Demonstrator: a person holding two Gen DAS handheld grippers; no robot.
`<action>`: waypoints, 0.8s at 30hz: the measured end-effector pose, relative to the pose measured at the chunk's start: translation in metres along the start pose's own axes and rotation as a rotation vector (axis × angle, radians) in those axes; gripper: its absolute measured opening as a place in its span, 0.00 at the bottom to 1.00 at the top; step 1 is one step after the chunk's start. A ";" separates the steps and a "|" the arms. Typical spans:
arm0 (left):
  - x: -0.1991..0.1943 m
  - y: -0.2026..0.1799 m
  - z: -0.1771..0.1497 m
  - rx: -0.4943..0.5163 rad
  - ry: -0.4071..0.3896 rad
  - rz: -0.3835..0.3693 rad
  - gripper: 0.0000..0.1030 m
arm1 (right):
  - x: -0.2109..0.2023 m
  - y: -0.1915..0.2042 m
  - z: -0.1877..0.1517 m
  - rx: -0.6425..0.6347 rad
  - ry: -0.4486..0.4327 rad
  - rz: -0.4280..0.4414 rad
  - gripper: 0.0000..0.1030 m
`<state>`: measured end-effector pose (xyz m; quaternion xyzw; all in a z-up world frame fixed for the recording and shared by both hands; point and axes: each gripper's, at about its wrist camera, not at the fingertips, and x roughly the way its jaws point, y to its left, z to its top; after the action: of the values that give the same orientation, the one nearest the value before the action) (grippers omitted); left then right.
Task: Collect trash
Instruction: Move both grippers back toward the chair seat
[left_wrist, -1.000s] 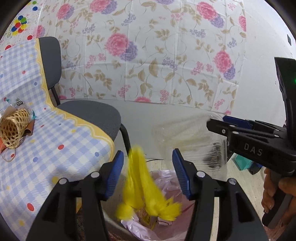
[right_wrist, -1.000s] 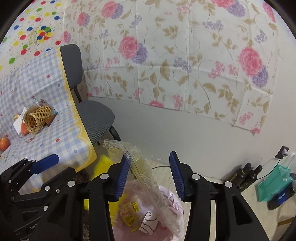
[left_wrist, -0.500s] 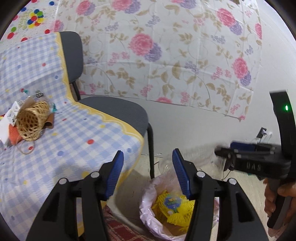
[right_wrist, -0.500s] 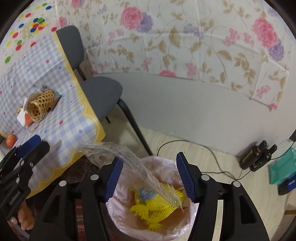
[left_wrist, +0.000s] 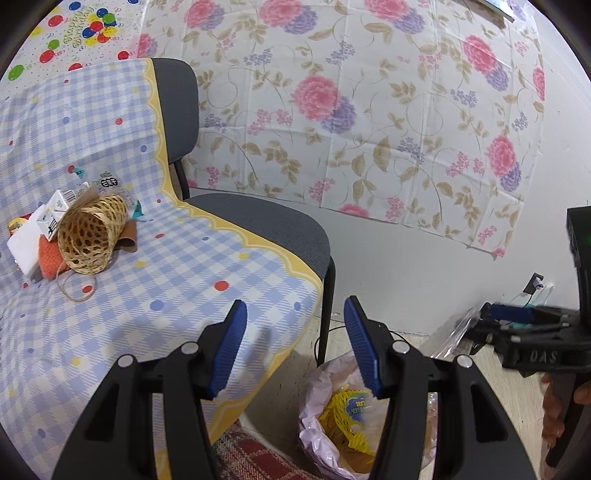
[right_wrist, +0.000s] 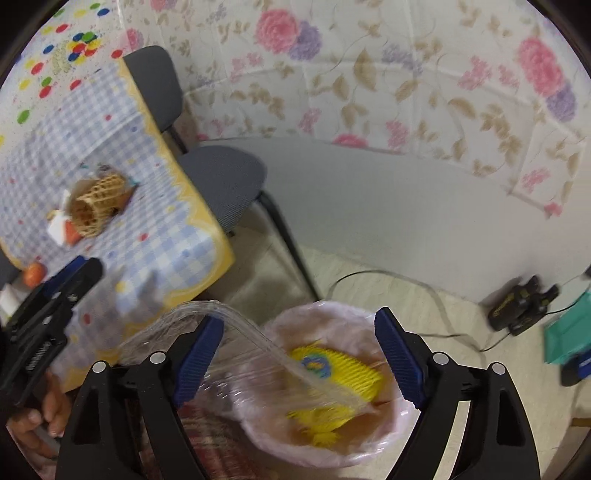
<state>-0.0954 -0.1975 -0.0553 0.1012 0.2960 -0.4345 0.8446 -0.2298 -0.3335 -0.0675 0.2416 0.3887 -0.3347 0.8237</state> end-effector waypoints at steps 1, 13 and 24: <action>0.000 0.000 0.000 -0.001 -0.002 0.002 0.52 | -0.001 -0.002 0.001 -0.006 -0.005 -0.032 0.81; 0.000 -0.006 0.001 0.016 0.005 -0.002 0.52 | 0.007 -0.012 -0.011 -0.001 0.090 -0.025 0.81; -0.028 0.039 0.006 -0.037 0.013 0.142 0.52 | -0.015 0.028 0.032 -0.060 -0.108 0.056 0.81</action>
<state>-0.0740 -0.1581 -0.0374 0.1091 0.3014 -0.3674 0.8731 -0.2007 -0.3302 -0.0328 0.2090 0.3465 -0.3124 0.8594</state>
